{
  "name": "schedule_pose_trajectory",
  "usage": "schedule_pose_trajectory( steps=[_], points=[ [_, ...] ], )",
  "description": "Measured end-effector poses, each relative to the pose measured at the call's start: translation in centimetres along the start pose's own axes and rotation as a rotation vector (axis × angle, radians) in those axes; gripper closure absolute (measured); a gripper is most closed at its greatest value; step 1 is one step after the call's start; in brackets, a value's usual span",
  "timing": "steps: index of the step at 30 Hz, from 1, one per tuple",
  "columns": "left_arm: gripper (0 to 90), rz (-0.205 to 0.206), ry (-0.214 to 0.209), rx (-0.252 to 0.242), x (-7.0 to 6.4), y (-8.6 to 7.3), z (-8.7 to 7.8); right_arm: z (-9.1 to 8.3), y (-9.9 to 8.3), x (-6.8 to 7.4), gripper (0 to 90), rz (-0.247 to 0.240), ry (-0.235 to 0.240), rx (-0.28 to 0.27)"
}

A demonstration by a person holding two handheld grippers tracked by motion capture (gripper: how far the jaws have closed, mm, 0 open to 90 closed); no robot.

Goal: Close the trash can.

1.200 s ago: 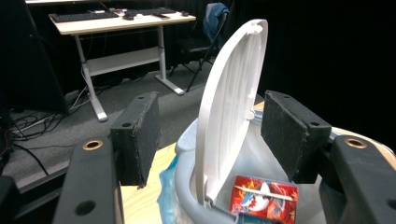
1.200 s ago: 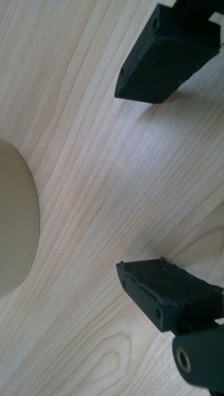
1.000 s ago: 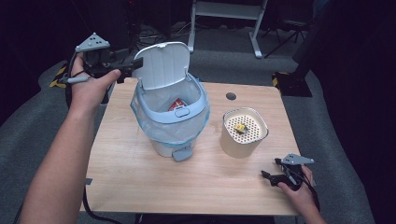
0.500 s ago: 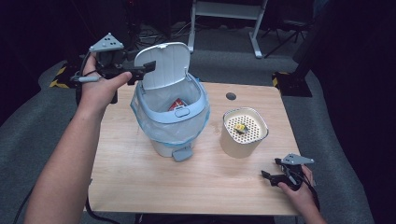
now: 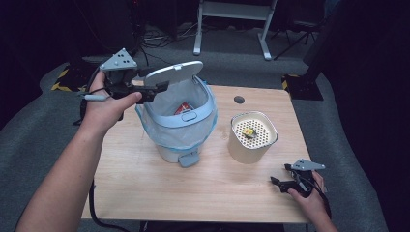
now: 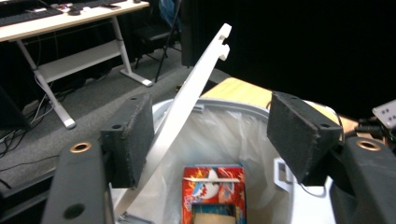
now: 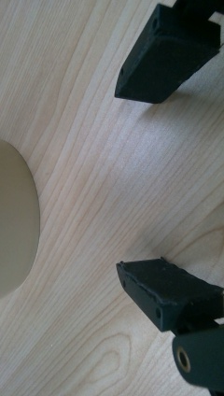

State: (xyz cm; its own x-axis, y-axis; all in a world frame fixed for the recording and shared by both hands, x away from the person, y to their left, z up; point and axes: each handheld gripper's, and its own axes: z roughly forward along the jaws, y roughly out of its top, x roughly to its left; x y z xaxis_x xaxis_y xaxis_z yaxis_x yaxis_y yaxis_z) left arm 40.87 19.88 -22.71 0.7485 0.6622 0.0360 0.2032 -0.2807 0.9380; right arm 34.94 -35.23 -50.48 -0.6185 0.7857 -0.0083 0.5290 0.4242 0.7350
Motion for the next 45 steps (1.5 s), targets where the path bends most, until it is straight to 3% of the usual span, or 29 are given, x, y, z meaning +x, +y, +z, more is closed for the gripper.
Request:
schedule_pose_trajectory(
  steps=[7, 13, 16, 17, 18, 21, 25, 26, 37, 45],
  points=[
    [43.9, -0.032, -0.133, 0.017, -2.3, -0.6, 1.6, 0.0, 0.0, 0.0, 13.8, 0.0, 0.0, 0.0],
    [48.8, -0.032, -0.169, 0.062, -3.2, -0.6, 2.5, 0.0, 0.0, 0.0, 13.8, 0.0, 0.0, 0.0],
    [51.8, -0.064, -0.175, 0.08, -3.2, -0.7, 3.0, 0.0, 0.0, 0.0, 13.8, -0.001, 0.0, 0.0],
    [55.8, -0.101, -0.181, 0.108, -3.1, -0.9, 3.3, 0.0, 0.0, 0.0, 13.7, -0.001, 0.0, 0.0],
    [57.7, -0.101, -0.181, 0.108, -3.1, -0.9, 3.3, 0.0, 0.0, 0.0, 13.7, -0.001, 0.0, 0.0],
    [61.1, -0.155, -0.195, 0.145, -3.0, -1.3, 4.0, 0.0, 0.0, 0.0, 13.7, -0.001, 0.0, 0.0],
    [62.8, -0.167, -0.183, 0.138, -2.7, -1.6, 4.2, 0.0, 0.0, 0.0, 13.8, -0.001, 0.0, 0.0],
    [62.7, -0.148, -0.152, 0.14, -2.6, -1.7, 4.4, 0.0, 0.0, 0.0, 13.8, 0.0, 0.0, 0.0],
    [52.2, -0.034, -0.021, 0.193, -2.8, -2.2, 5.5, 0.0, 0.0, 0.0, 13.8, -0.001, 0.0, 0.0],
    [50.4, -0.028, -0.014, 0.181, -2.9, -2.4, 5.7, 0.0, 0.0, 0.0, 13.8, -0.001, 0.0, 0.0]
  ],
)
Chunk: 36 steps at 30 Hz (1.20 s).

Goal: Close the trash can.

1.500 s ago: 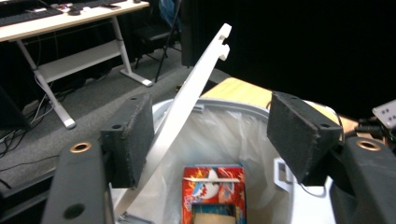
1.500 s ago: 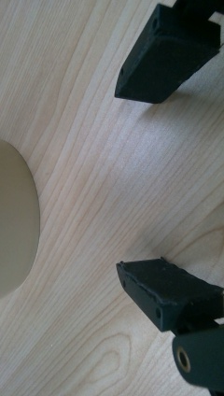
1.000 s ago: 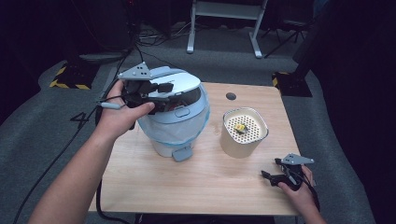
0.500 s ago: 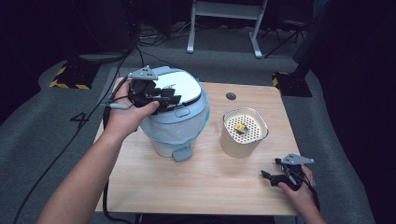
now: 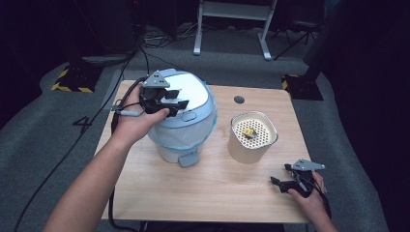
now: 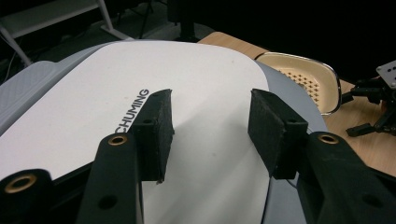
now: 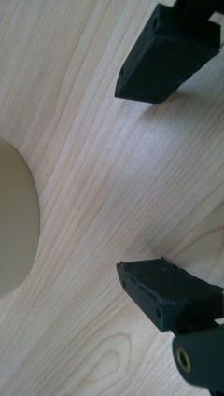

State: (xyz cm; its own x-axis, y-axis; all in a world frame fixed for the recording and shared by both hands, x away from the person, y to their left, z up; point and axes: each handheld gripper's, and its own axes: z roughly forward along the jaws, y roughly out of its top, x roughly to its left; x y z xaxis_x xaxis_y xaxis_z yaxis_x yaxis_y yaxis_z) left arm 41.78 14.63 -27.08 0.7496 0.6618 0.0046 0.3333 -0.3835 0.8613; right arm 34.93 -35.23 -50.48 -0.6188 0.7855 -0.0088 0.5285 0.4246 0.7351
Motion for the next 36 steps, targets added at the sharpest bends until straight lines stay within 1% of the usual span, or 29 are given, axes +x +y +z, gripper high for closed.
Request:
schedule_pose_trajectory(
  steps=[7, 10, 12, 13, 14, 15, 17, 19, 21, 22, 23, 24, 25, 26, 30, 31, 34, 36],
  points=[
    [50.8, 0.012, 0.005, 0.003, -0.1, 0.0, 0.1, 0.0, 0.0, 0.0, 13.8, 0.0, 0.0, 0.0],
    [51.0, 0.018, 0.017, 0.008, -0.2, 0.1, 0.1, 0.0, 0.0, 0.0, 13.7, 0.0, 0.0, 0.0],
    [51.1, 0.007, 0.028, 0.011, -0.4, 0.1, 0.2, 0.0, 0.0, 0.0, 13.7, 0.0, 0.0, 0.0],
    [51.2, 0.009, 0.034, 0.019, -0.5, 0.2, 0.1, 0.0, 0.0, 0.0, 13.8, 0.0, 0.0, 0.0],
    [51.2, 0.036, 0.055, 0.07, -0.6, 0.4, 0.2, 0.0, 0.0, 0.0, 13.8, 0.0, 0.0, 0.0],
    [52.9, 0.037, 0.065, 0.048, -0.7, 0.3, 0.3, 0.0, 0.0, 0.0, 13.8, 0.0, 0.0, 0.0],
    [52.8, 0.061, 0.077, 0.039, -0.9, 0.3, 0.5, 0.0, 0.0, 0.0, 13.8, 0.0, 0.0, 0.0],
    [52.8, 0.075, 0.082, 0.017, -1.0, 0.1, 0.6, 0.0, 0.0, 0.0, 13.8, 0.0, 0.0, 0.0],
    [52.6, 0.073, 0.084, 0.01, -1.1, 0.1, 0.6, 0.0, 0.0, 0.0, 13.7, 0.0, 0.0, 0.0],
    [49.7, 0.07, 0.087, 0.01, -1.2, 0.1, 0.6, 0.0, 0.0, 0.0, 13.8, 0.0, 0.0, 0.0],
    [42.0, 0.066, 0.084, 0.012, -1.3, 0.2, 0.6, 0.0, 0.0, 0.0, 13.7, 0.0, 0.0, 0.0],
    [36.5, 0.059, 0.054, 0.009, -1.4, 0.2, 0.5, 0.0, 0.0, 0.0, 13.7, 0.0, -0.001, 0.0],
    [35.3, 0.059, 0.054, 0.009, -1.4, 0.2, 0.5, 0.0, 0.0, 0.0, 13.7, 0.0, -0.001, 0.0],
    [33.9, 0.054, 0.047, -0.006, -1.5, 0.3, 0.3, 0.0, 0.0, 0.0, 13.7, 0.0, -0.001, 0.0],
    [31.8, 0.047, 0.007, -0.044, -1.9, 0.5, -0.9, 0.0, 0.0, 0.0, 13.7, 0.0, 0.0, 0.0],
    [31.8, 0.051, 0.0, -0.051, -2.1, 0.5, -1.2, 0.0, 0.0, 0.0, 13.7, 0.0, 0.0, 0.0],
    [31.6, 0.064, -0.009, -0.064, -2.7, 0.3, -2.3, 0.0, 0.0, 0.0, 13.7, 0.0, -0.001, 0.0],
    [31.6, 0.066, -0.012, -0.069, -3.2, 0.1, -3.0, 0.0, 0.0, 0.0, 13.7, 0.0, -0.001, 0.001]
  ],
)
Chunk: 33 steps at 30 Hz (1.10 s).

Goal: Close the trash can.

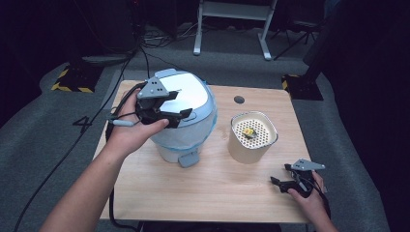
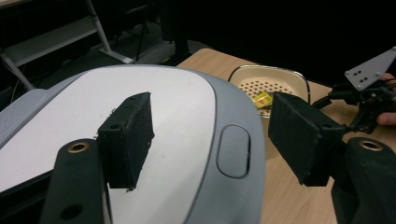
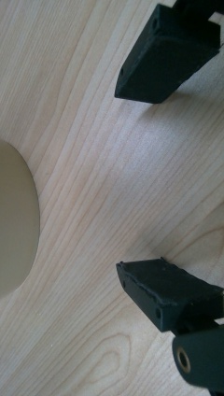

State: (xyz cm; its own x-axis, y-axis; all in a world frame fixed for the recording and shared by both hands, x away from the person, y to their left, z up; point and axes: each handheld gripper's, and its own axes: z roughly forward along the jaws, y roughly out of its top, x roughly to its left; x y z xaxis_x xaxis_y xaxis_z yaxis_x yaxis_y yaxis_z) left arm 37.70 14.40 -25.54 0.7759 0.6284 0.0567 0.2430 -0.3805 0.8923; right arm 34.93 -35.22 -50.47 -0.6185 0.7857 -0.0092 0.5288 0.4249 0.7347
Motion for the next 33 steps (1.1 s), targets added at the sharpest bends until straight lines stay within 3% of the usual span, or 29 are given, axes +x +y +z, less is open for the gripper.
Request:
schedule_pose_trajectory(
  steps=[12, 18, 33],
  points=[
    [31.4, 0.009, -0.007, -0.004, -2.6, -3.2, -3.1, 0.2, 0.2, 0.6, 13.1, 0.027, -0.03, 0.004],
    [29.8, -0.002, -0.008, -0.009, -2.7, -5.4, -4.1, 0.4, 0.3, 0.6, 13.0, 0.022, -0.022, 0.002],
    [29.7, -0.039, 0.009, 0.031, -1.8, -11.3, -2.8, 0.4, 0.3, 0.6, 13.0, 0.022, -0.022, 0.002]
  ],
)
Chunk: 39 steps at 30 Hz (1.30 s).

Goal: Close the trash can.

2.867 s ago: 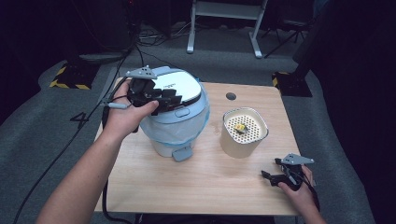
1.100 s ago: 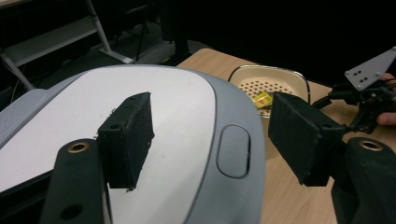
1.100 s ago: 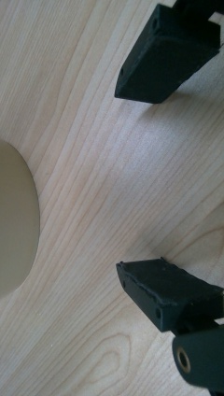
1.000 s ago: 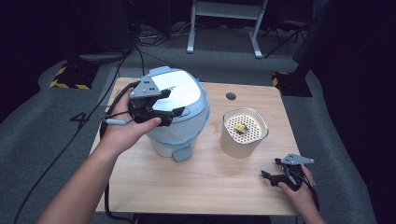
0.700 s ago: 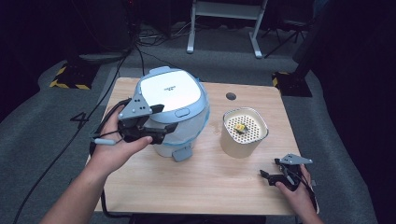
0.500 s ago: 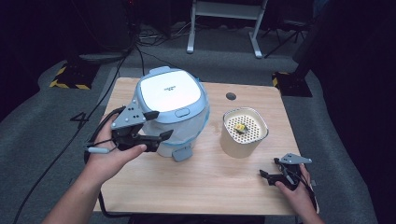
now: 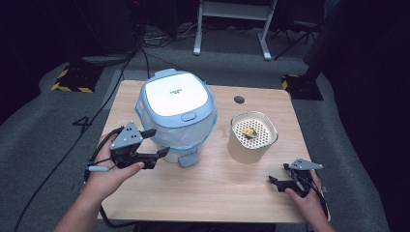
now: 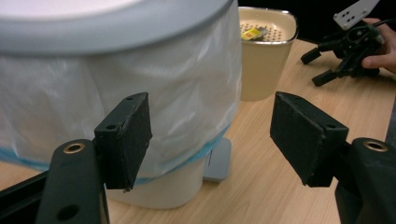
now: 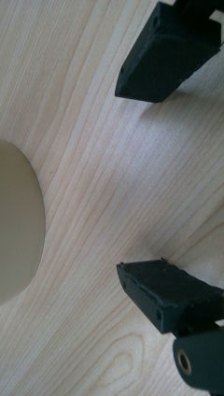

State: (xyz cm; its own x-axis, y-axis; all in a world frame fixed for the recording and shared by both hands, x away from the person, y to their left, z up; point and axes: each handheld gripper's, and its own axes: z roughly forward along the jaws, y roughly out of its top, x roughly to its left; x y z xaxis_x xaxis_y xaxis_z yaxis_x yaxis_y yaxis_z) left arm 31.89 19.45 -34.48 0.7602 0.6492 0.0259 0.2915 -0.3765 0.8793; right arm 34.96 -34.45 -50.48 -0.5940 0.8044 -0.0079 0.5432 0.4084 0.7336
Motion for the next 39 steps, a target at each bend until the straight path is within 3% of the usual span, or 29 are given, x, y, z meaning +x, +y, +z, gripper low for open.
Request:
schedule_pose_trajectory(
  steps=[15, 26, 35, 39],
  points=[
    [29.3, -0.052, 0.043, 0.075, 1.7, -5.2, 2.3, 0.0, 0.0, 0.0, 13.1, -0.001, 0.001, -0.001],
    [29.2, -0.142, 0.068, 0.145, 3.2, -9.6, 4.2, 0.1, 0.1, -0.1, 13.1, -0.006, 0.005, 0.0],
    [28.9, -0.197, 0.067, 0.218, 3.1, -12.3, 5.6, 0.1, 0.1, -0.1, 13.1, -0.006, 0.006, 0.0],
    [28.6, -0.198, 0.07, 0.245, 3.0, -13.0, 5.9, 0.1, 0.1, -0.1, 13.1, -0.007, 0.005, -0.001]
  ],
)
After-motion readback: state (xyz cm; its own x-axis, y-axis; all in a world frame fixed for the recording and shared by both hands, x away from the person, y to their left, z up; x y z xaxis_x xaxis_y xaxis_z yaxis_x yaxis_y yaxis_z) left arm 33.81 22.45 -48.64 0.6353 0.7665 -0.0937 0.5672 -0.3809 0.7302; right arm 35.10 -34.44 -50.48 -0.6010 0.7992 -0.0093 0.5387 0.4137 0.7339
